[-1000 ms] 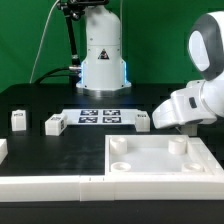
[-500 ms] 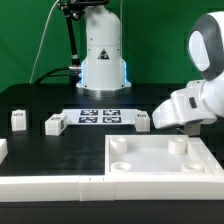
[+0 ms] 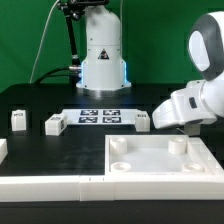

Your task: Assemble one leg

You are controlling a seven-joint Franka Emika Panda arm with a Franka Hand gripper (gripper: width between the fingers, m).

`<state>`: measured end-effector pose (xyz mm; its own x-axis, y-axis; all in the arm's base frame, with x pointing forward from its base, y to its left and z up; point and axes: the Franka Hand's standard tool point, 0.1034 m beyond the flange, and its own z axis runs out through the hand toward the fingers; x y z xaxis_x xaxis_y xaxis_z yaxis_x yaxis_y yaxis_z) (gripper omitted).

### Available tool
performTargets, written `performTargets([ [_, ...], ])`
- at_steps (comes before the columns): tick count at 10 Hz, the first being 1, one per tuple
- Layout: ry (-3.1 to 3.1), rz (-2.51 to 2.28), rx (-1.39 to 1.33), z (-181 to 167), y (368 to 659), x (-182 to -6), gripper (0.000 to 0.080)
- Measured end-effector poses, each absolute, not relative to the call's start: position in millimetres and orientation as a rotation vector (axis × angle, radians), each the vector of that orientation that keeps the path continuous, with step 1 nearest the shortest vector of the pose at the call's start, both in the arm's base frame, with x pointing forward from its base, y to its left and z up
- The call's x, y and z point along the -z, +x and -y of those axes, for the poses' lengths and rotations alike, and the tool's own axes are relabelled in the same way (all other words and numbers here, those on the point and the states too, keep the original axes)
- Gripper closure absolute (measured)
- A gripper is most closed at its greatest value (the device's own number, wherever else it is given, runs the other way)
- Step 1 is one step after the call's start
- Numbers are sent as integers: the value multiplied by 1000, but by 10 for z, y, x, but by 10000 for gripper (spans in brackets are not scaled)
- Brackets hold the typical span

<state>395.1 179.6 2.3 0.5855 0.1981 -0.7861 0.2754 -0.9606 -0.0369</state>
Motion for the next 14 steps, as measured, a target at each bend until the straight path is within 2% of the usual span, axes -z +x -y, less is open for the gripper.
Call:
performTargets([
  [1, 2719, -407, 1328, -1799, 3961, -33, 512],
  [4, 2721, -420, 1327, -1765, 4103, -485, 512],
  [5, 2737, -411, 1307, -1741, 4154, -570, 512],
  [8, 2767, -411, 1257, -1749, 4184, -529, 511],
  [10, 2906, -458, 991, -1768, 4354, -504, 511],
  [14, 3052, -508, 613, -1481, 4672, -753, 511],
])
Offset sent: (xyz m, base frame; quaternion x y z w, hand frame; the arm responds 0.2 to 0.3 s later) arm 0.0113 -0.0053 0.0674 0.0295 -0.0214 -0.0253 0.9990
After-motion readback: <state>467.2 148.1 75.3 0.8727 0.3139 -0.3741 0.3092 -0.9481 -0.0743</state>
